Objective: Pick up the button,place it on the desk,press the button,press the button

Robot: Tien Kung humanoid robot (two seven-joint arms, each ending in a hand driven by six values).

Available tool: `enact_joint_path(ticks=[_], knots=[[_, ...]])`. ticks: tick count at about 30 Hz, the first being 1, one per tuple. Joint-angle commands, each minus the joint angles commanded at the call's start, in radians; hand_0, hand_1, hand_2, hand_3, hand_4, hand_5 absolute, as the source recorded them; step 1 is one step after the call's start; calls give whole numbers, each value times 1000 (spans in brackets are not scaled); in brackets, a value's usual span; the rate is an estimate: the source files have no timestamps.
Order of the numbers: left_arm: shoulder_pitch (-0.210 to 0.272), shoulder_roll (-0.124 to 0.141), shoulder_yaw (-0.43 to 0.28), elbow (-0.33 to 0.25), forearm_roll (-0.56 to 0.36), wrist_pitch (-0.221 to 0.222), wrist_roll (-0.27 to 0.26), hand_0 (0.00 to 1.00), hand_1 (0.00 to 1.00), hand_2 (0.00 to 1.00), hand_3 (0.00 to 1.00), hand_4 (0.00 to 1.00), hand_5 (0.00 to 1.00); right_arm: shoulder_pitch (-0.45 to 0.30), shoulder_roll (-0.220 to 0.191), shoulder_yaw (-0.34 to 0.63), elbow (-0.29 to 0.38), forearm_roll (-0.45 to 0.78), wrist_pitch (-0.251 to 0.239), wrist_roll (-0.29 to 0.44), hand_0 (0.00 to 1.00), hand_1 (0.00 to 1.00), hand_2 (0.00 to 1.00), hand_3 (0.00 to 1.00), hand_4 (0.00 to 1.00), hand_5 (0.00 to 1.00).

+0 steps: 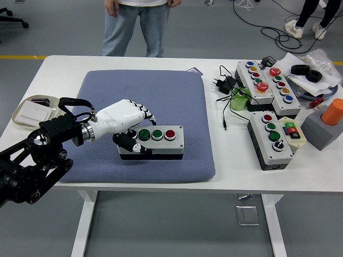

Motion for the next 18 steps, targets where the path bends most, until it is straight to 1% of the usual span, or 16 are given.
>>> enact_joint_path(ticks=[4, 5, 10, 11, 14, 16, 17, 18], knots=[[3, 1, -10, 0, 0, -8, 3, 632, 804, 793, 724, 469, 2, -2, -1, 0, 0, -1, 0, 0, 663, 586, 616, 590, 287, 62], [4, 1, -13, 1, 0, -13, 4, 674, 823, 834, 736, 483, 2, -2, -1, 1, 0, -2, 0, 0, 663, 585, 614, 591, 289, 62], [7, 3, -26, 0, 0, -37, 9, 674, 823, 834, 736, 483, 2, 0, -1, 1, 0, -3, 0, 1, 663, 585, 614, 591, 289, 62], [8, 4, -31, -1, 0, -47, 11, 718, 844, 863, 775, 497, 2, 0, -1, 1, 0, -3, 0, 1, 662, 585, 615, 591, 290, 63], [15, 8, -49, -14, 0, -72, 15, 718, 844, 863, 775, 497, 2, 1, -1, 1, 0, -2, 0, 2, 662, 585, 615, 591, 290, 63], [22, 11, -70, -34, 0, -95, 20, 718, 844, 863, 775, 497, 2, 1, -1, 2, 0, -2, 1, 2, 662, 585, 615, 591, 290, 63], [28, 13, -86, -52, 0, -117, 23, 770, 877, 911, 826, 543, 2, 2, -1, 3, 0, -3, 0, 1, 662, 585, 615, 591, 291, 61], [30, 13, -92, -59, 0, -126, 24, 770, 877, 911, 826, 543, 2, 2, 0, 3, 0, -3, 0, 1, 662, 585, 615, 591, 291, 61]])
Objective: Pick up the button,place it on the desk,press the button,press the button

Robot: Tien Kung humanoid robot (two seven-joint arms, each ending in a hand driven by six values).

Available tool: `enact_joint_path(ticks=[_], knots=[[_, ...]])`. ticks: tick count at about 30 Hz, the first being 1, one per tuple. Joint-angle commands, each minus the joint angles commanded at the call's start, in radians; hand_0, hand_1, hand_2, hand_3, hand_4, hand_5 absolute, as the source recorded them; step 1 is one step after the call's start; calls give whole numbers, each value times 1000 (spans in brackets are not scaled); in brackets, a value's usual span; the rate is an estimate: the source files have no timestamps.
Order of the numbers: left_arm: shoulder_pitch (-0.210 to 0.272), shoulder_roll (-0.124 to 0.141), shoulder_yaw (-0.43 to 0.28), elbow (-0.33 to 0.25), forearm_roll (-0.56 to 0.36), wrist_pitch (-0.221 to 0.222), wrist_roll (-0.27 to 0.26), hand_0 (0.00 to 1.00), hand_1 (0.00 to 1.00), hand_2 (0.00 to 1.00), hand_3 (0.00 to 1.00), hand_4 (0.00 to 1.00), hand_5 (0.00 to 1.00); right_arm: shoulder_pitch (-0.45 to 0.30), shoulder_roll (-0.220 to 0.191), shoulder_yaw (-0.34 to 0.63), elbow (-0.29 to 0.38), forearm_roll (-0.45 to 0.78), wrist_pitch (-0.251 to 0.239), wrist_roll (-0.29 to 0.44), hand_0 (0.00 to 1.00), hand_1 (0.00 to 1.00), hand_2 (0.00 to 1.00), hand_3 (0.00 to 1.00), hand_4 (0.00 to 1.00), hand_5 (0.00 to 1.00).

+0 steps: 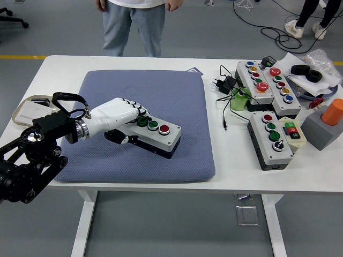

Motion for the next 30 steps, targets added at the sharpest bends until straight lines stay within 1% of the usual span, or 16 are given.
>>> enact_joint_path(ticks=[4, 5, 8, 10, 13, 15, 16, 17, 19, 20, 22, 23, 25, 28, 29, 30], knots=[[20, 6, -38, -51, 0, -64, 8, 770, 877, 911, 826, 543, 2, 1, 0, -1, 0, 2, 0, 1, 662, 585, 615, 591, 291, 61], [30, 9, -50, -70, 0, -86, 11, 836, 915, 946, 854, 569, 2, 1, 0, 0, 0, 2, 0, 1, 662, 584, 615, 591, 292, 62], [60, 15, -85, -122, 0, -146, 20, 836, 915, 946, 854, 569, 2, 1, 1, 2, 0, 2, 0, 1, 662, 584, 615, 591, 292, 62], [81, 19, -109, -153, 0, -164, 24, 836, 915, 946, 854, 569, 2, 1, 1, 4, 0, -1, 0, 1, 662, 584, 615, 591, 292, 62], [108, 26, -142, -200, 0, -176, 33, 869, 938, 969, 870, 597, 2, 0, 1, 4, 0, 0, 0, 1, 665, 584, 615, 591, 293, 62], [136, 34, -164, -256, 0, -169, 47, 869, 938, 969, 870, 597, 2, 0, 1, 4, 0, -1, 1, 1, 665, 584, 615, 591, 293, 62], [139, 35, -166, -265, 0, -168, 48, 869, 938, 969, 870, 597, 2, 0, 0, 4, 0, -1, 1, 1, 665, 584, 615, 591, 293, 62], [154, 40, -171, -289, 0, -144, 63, 643, 740, 816, 825, 548, 2, -1, 1, 5, 0, 0, 0, 1, 663, 584, 615, 592, 294, 63], [181, 46, -183, -342, 0, -78, 92, 643, 740, 816, 825, 548, 2, -1, 1, 6, 0, -2, 0, 1, 663, 584, 615, 592, 294, 63], [184, 46, -184, -350, 0, -64, 96, 643, 740, 816, 825, 548, 2, -1, 1, 6, 0, -2, 0, 1, 663, 584, 615, 592, 294, 63], [209, 53, -202, -401, 0, 3, 135, 643, 740, 816, 825, 548, 2, -2, 1, 7, 0, -4, 1, 0, 663, 584, 615, 592, 294, 63], [215, 57, -207, -419, 0, 21, 146, 229, 125, 145, 745, 426, 2, -2, 1, 6, 0, -1, 1, 1, 663, 584, 615, 591, 294, 61], [219, 61, -210, -445, 0, 15, 161, 229, 125, 145, 745, 426, 2, -3, 1, 6, 0, 1, 1, 1, 663, 584, 615, 591, 294, 61], [218, 66, -200, -463, 0, -41, 186, 229, 125, 145, 745, 426, 2, -2, 1, 7, 0, -2, 1, 0, 663, 584, 615, 591, 294, 61], [218, 66, -196, -466, 0, -78, 193, 119, 15, 59, 775, 328, 2, -2, 1, 7, 0, -1, 1, 0, 663, 584, 615, 591, 294, 62], [217, 66, -195, -467, 0, -100, 195, 119, 15, 59, 775, 328, 2, -2, 1, 6, 0, -1, 1, 0, 663, 584, 615, 591, 294, 62]])
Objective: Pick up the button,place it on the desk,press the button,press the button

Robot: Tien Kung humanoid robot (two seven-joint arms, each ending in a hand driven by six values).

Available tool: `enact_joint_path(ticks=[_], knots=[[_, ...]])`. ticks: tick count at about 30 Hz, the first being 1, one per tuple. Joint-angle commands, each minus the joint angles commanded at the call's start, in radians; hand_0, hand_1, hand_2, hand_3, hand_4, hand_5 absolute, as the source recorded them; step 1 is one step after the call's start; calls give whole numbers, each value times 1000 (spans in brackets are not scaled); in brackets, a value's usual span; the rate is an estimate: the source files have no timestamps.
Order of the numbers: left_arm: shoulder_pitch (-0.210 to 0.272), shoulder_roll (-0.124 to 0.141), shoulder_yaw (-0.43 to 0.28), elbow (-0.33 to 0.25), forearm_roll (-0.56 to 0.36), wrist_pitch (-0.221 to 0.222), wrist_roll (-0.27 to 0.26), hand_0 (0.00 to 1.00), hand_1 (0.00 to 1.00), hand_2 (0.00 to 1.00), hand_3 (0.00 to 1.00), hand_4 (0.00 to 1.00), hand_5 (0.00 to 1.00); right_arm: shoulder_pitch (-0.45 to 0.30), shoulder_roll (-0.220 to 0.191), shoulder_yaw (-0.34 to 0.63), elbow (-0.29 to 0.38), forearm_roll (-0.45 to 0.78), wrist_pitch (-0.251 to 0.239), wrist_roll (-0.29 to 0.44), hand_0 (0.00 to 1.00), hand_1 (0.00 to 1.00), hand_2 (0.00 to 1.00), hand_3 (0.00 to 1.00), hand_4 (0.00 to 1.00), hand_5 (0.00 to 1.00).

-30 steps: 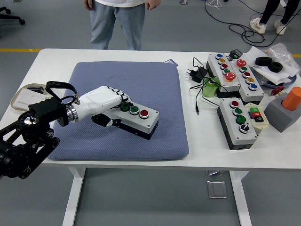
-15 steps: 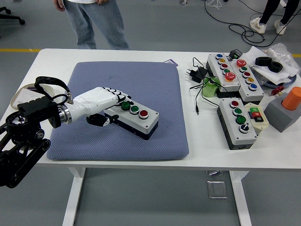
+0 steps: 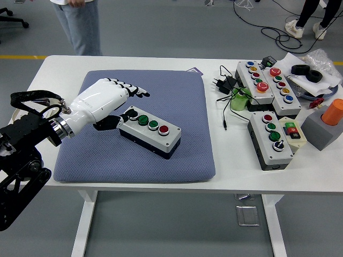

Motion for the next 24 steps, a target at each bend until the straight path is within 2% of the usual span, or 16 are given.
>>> enact_joint_path(ticks=[3, 4, 5, 7, 20, 24], knots=[[-3, 6, 34, -4, 0, -92, 11, 119, 15, 59, 775, 328, 2, 0, 0, 1, 0, -3, 0, -1, 663, 584, 615, 591, 294, 62], [-3, 7, 40, -4, 0, -105, 12, 119, 15, 59, 775, 328, 2, 1, 0, 1, 0, -2, 0, -1, 663, 584, 615, 591, 294, 62], [-4, 7, 43, -4, 0, -112, 13, 77, 2, 33, 829, 265, 2, 1, 0, 1, 0, -1, 0, -1, 664, 584, 616, 592, 294, 62], [-6, 6, 56, -3, 0, -132, 18, 77, 2, 33, 829, 265, 2, 1, 0, 0, 0, -1, 0, -2, 664, 584, 616, 592, 294, 62], [-40, -12, 84, 22, 0, -157, 41, 72, 2, 22, 878, 281, 2, 1, 0, -2, 0, -3, 0, -3, 664, 584, 616, 591, 292, 62], [-61, -23, 102, 57, 0, -171, 49, 72, 2, 22, 897, 297, 2, 1, 0, -3, 0, -1, 0, -3, 665, 584, 616, 592, 292, 62]])
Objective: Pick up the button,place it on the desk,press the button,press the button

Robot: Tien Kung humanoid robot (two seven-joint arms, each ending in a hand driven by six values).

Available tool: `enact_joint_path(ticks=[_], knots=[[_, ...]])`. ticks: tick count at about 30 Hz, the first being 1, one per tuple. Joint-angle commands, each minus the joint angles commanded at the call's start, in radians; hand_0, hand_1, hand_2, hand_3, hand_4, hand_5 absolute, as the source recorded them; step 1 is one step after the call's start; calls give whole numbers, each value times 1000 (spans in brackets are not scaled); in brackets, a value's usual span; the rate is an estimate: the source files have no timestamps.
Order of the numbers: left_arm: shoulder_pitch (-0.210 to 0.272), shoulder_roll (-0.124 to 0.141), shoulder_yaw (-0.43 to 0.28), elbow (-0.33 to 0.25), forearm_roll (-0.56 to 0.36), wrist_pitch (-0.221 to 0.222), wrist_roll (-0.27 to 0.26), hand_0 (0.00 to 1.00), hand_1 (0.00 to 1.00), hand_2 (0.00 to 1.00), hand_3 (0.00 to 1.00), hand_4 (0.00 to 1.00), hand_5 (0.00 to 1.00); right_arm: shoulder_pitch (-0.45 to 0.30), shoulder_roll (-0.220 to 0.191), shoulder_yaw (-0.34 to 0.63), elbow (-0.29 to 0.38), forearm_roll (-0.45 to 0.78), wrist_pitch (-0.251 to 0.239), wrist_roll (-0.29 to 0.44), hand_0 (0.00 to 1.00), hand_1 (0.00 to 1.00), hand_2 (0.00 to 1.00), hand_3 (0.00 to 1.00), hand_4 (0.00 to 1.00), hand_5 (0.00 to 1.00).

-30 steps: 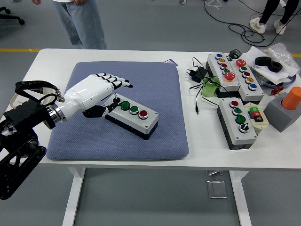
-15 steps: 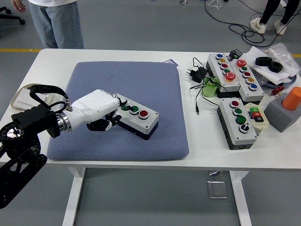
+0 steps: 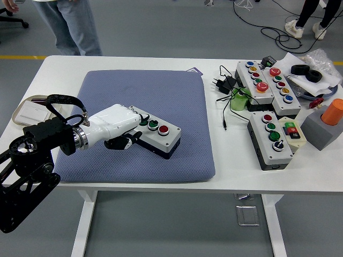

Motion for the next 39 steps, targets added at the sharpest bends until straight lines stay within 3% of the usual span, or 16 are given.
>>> enact_joint_path(ticks=[15, 30, 33, 39], knots=[[-47, -28, 27, 101, 0, -18, 13, 73, 2, 22, 908, 313, 2, -2, -1, -3, 0, -1, 0, -1, 666, 584, 616, 591, 290, 63], [-55, -25, 47, 138, 0, -80, 20, 72, 2, 22, 876, 325, 2, -1, -2, -5, 0, 2, -1, 1, 665, 584, 616, 591, 289, 62], [-53, -23, 44, 134, 0, -76, 19, 72, 2, 22, 876, 325, 2, 0, -1, -5, 0, 2, 0, 1, 665, 584, 616, 591, 289, 62], [-43, -21, 5, 77, 0, -5, 14, 74, 2, 23, 884, 328, 2, 0, -1, -6, 0, 4, 0, 2, 665, 584, 616, 591, 290, 62]])
